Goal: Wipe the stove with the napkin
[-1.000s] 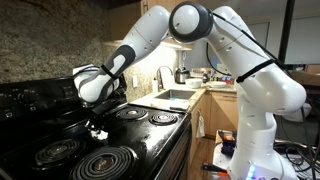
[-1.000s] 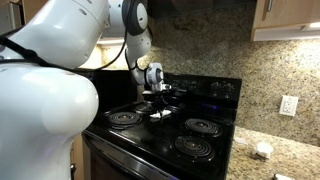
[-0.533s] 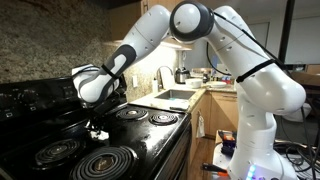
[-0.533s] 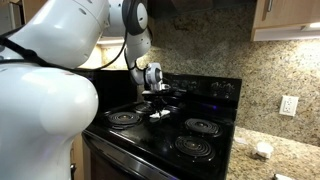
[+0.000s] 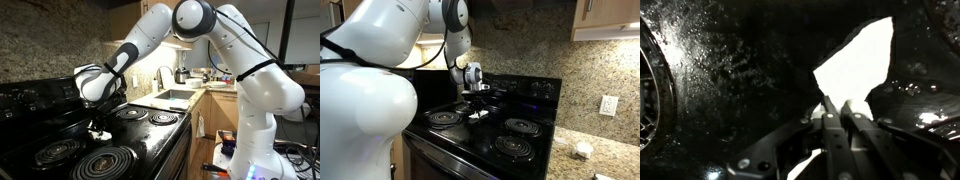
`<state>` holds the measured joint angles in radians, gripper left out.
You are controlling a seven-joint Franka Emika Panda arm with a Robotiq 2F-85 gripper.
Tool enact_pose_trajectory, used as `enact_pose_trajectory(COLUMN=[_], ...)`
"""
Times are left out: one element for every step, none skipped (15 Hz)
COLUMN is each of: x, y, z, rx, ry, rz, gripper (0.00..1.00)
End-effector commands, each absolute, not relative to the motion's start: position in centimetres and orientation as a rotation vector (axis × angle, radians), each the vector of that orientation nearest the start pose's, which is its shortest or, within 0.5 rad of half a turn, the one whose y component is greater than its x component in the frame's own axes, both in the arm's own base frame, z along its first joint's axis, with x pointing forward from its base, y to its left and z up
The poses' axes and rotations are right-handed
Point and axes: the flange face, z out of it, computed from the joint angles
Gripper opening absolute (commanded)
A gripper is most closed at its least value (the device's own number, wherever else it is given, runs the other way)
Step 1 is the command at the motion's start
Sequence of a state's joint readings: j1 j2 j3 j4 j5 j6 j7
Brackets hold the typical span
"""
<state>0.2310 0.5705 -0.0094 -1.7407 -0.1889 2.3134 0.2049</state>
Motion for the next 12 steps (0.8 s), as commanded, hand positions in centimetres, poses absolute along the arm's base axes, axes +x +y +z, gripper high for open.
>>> enact_pose_trajectory(x=[65.2,65.2,65.2,65.2,65.2,65.2,65.2,65.2,65.5,65.9,66.4,66.8], y=[14.4,14.4,14.4,14.4,14.4,14.4,14.4,14.4,14.6,15.0,15.4,15.8], z=[25.0,25.0,25.0,25.0,25.0,25.0,25.0,25.0,25.0,25.0,25.0,25.0], rx=[-3.273,-3.273,-3.273,-3.273,-3.273,-3.273,-3.273,-3.273,-3.275,-3.278,-3.272,-3.269], ry=[-0.239,-0.239,-0.240,-0.240,-0.240,-0.240,-0.240,-0.240,-0.230,-0.215,-0.219,-0.223], rz=[-0.052,-0.052,-0.052,-0.052,-0.052,-0.052,-0.052,-0.052,-0.070,-0.093,-0.108,-0.117], gripper=[0.07,0.07,0.07,0.07,0.07,0.07,0.07,0.08,0.09,0.09,0.08,0.08])
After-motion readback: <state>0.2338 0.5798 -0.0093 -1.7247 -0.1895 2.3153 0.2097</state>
